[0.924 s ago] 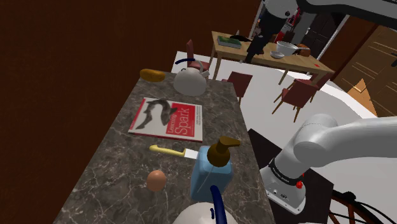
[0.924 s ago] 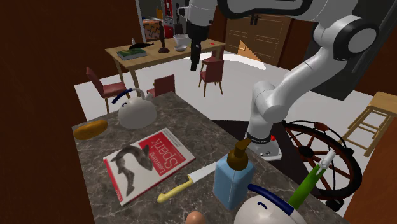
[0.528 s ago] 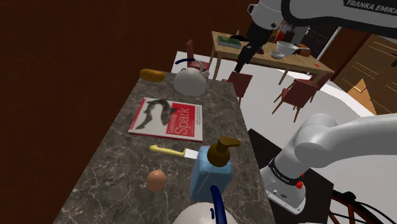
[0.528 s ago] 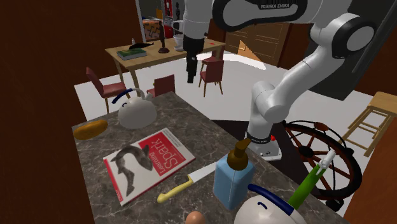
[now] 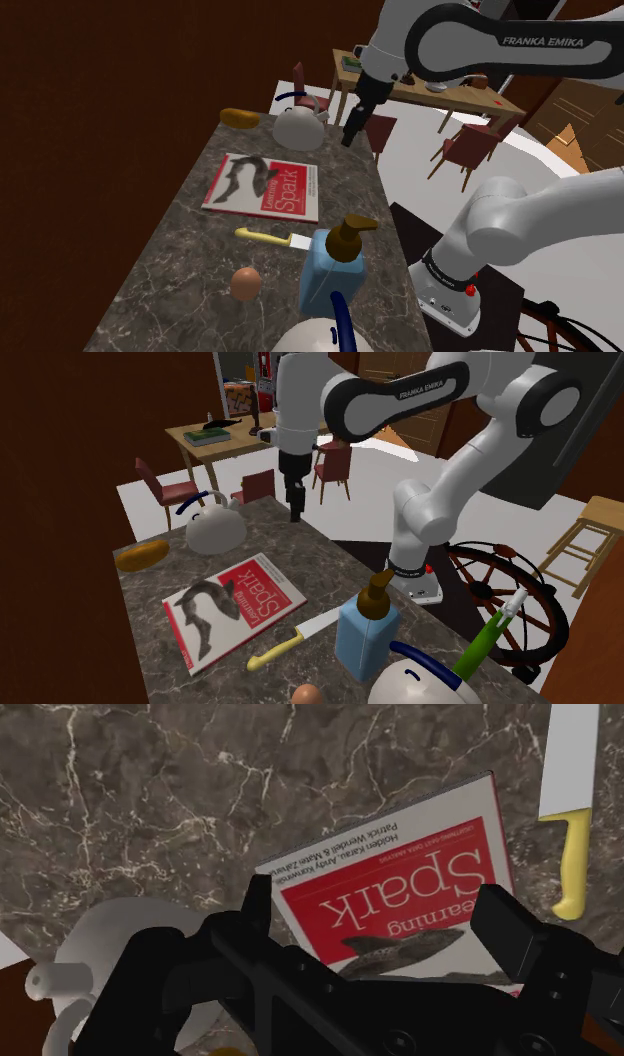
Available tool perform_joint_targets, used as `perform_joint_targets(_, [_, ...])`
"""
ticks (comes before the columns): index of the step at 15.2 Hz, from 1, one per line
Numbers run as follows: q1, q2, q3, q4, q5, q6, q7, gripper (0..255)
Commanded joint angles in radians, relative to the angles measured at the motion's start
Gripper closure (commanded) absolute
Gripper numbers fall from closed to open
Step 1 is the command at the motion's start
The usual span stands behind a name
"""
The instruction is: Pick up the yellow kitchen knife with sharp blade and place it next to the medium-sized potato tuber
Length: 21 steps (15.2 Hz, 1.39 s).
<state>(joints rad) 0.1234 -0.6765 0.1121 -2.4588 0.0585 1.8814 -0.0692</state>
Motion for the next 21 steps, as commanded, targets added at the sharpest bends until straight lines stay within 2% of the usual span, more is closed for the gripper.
perform_joint_targets(1, [0.022, 0.036, 0.012, -0.016, 0.027, 0.042, -0.002, 0])
perform_joint_targets(10, [0.132, 0.211, 0.087, -0.062, 0.159, 0.224, -0.008, 0])
perform_joint_targets(19, [0.242, 0.431, 0.168, -0.039, 0.291, 0.397, -0.038, 0])
perform_joint_targets(21, [0.244, 0.442, 0.172, -0.044, 0.294, 0.414, -0.039, 0])
